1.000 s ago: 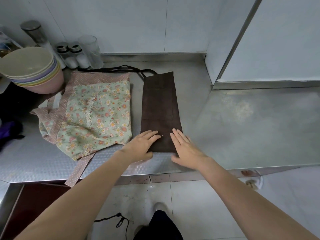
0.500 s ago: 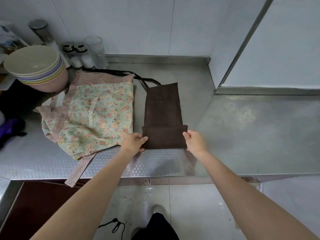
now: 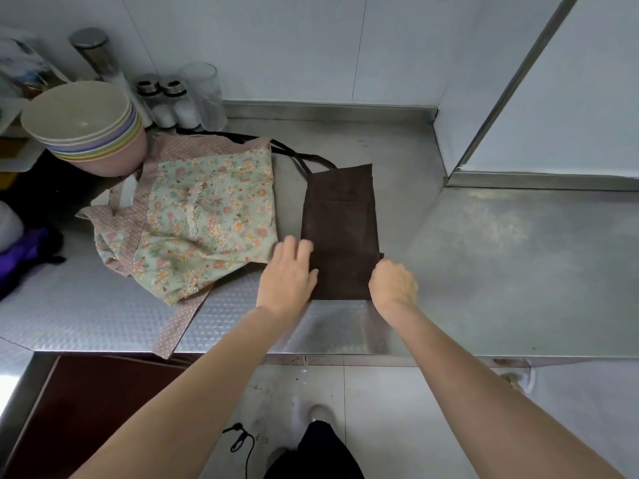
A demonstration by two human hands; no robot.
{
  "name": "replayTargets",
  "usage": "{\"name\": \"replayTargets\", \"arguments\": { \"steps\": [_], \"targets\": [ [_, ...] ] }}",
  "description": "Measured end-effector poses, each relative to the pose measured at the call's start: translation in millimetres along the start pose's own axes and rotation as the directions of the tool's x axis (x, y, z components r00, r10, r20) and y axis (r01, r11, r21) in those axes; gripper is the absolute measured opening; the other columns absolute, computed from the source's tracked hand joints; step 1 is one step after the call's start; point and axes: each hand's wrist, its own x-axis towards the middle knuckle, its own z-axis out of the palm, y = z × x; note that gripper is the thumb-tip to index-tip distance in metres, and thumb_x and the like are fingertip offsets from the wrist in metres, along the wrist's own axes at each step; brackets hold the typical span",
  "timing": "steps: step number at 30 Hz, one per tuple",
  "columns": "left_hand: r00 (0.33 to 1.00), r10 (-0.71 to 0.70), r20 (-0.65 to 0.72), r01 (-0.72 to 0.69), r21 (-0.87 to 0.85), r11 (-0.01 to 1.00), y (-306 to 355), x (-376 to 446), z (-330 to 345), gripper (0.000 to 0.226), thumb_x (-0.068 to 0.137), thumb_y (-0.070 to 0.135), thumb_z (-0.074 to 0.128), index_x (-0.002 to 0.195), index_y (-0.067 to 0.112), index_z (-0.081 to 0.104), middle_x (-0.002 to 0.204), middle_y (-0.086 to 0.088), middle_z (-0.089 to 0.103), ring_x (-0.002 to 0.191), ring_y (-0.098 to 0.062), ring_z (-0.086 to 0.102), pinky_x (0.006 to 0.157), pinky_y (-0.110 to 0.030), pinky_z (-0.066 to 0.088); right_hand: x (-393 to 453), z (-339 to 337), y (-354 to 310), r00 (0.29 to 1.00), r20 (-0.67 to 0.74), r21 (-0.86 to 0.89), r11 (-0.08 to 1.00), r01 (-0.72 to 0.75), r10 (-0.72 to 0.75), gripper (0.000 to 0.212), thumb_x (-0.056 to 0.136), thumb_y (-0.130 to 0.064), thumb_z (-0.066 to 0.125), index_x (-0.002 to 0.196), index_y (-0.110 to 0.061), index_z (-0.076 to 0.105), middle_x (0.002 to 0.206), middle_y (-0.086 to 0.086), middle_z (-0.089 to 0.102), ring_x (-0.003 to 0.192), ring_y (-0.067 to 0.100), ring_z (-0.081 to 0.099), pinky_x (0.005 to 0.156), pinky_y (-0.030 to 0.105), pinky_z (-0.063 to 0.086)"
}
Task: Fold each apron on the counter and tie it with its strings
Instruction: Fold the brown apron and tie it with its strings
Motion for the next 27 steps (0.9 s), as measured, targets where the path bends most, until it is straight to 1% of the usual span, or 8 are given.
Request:
{"name": "replayTargets", "arguments": {
  "steps": [3, 6, 8, 12, 17, 21, 24, 27],
  "targets": [
    [0.923, 0.294, 0.248, -0.326, 0.1, 0.94, 3.5, 4.4, 10.9, 0.05, 0.089, 0.038, 0.042, 0.131, 0.011, 0.049, 0.137, -0.014, 0.047, 0.126, -0.034, 0.046, 0.101, -0.043, 0.041, 4.5, -6.9, 1.4, 0.998, 0.052, 0.108, 0.993, -0.04, 0.034, 0.028, 0.098, -0.011, 0.038, 0.119, -0.004, 0.055, 0.12, 0.018, 0.061, 0.11, 0.035, 0.059, 0.088, 0.036, 0.048],
    [0.765, 0.173, 0.62, -0.309, 0.118, 0.944, 1.3, 8.1, 14.7, 0.067, 0.097, 0.045, 0.034, 0.15, 0.019, 0.003, 0.158, -0.007, -0.002, 0.146, -0.025, -0.002, 0.118, -0.04, 0.001, 0.6, -11.5, 5.7, 0.998, -0.044, 0.143, 0.989, 0.046, -0.04, 0.033, 0.097, -0.024, 0.044, 0.127, -0.01, 0.044, 0.122, 0.015, 0.056, 0.109, 0.034, 0.058, 0.082, 0.036, 0.049],
    [0.761, 0.166, 0.627, -0.287, 0.095, 0.953, 0.4, 13.9, 13.9, 0.067, 0.096, 0.039, 0.038, 0.15, 0.021, 0.003, 0.158, -0.005, -0.003, 0.146, -0.023, -0.004, 0.118, -0.039, 0.0, -4.8, -6.7, 14.5, 0.947, -0.11, 0.031, 0.952, 0.305, -0.3, 0.053, 0.094, -0.033, 0.049, 0.139, -0.013, 0.031, 0.142, 0.011, 0.037, 0.13, 0.029, 0.038, 0.095, 0.036, 0.042],
    [0.766, 0.23, 0.6, -0.266, -0.031, 0.964, -7.6, 21.2, 11.1, 0.071, 0.088, 0.027, 0.051, 0.149, 0.023, 0.013, 0.158, -0.001, 0.006, 0.145, -0.02, 0.005, 0.117, -0.032, 0.006, -7.0, 6.1, 24.7, 0.827, 0.213, -0.043, 0.841, 0.54, -0.52, 0.079, 0.09, -0.038, 0.051, 0.151, -0.017, 0.006, 0.158, 0.0, -0.007, 0.145, 0.02, -0.01, 0.119, 0.037, 0.007],
    [0.863, 0.089, 0.497, 0.105, -0.349, 0.931, -19.8, 22.3, 2.8, 0.067, 0.08, 0.018, 0.066, 0.139, 0.016, 0.035, 0.14, -0.003, 0.042, 0.128, -0.019, 0.041, 0.103, -0.023, 0.033, 9.7, 0.6, 26.5, 0.853, 0.058, 0.029, 0.855, 0.518, -0.519, 0.06, 0.088, -0.011, 0.056, 0.143, -0.012, 0.034, 0.15, 0.002, 0.031, 0.137, 0.021, 0.029, 0.112, 0.027, 0.027],
    [0.85, -0.159, 0.503, 0.447, -0.527, 0.723, -30.2, 25.3, -8.1, 0.049, 0.082, 0.022, 0.069, 0.125, 0.013, 0.046, 0.115, -0.005, 0.06, 0.097, -0.019, 0.059, 0.09, -0.027, 0.046, 14.3, -13.4, 30.6, 0.949, 0.036, 0.316, 0.905, 0.287, -0.313, 0.025, 0.087, -0.013, 0.059, 0.111, -0.011, 0.066, 0.103, 0.012, 0.068, 0.099, 0.028, 0.06, 0.076, 0.027, 0.041],
    [0.827, -0.22, 0.517, 0.533, -0.598, 0.599, -28.3, 24.1, -7.5, 0.043, 0.086, 0.02, 0.065, 0.123, 0.004, 0.048, 0.115, -0.012, 0.062, 0.097, -0.022, 0.06, 0.087, -0.029, 0.048, 16.5, -10.6, 34.0, 0.97, 0.164, 0.532, 0.844, 0.066, -0.179, 0.021, 0.091, -0.018, 0.058, 0.101, -0.004, 0.067, 0.088, 0.011, 0.068, 0.083, 0.024, 0.062, 0.074, 0.03, 0.046],
    [0.856, -0.293, 0.426, 0.495, -0.513, 0.701, -19.0, 18.9, -0.3, 0.035, 0.091, 0.025, 0.057, 0.117, 0.001, 0.054, 0.109, -0.015, 0.064, 0.101, -0.028, 0.061, 0.083, -0.033, 0.047, 16.8, 1.2, 33.1, 0.975, 0.191, 0.578, 0.816, -0.017, -0.115, 0.023, 0.089, -0.029, 0.058, 0.094, -0.007, 0.064, 0.093, 0.014, 0.068, 0.089, 0.032, 0.065, 0.084, 0.047, 0.053]
  ]
}}
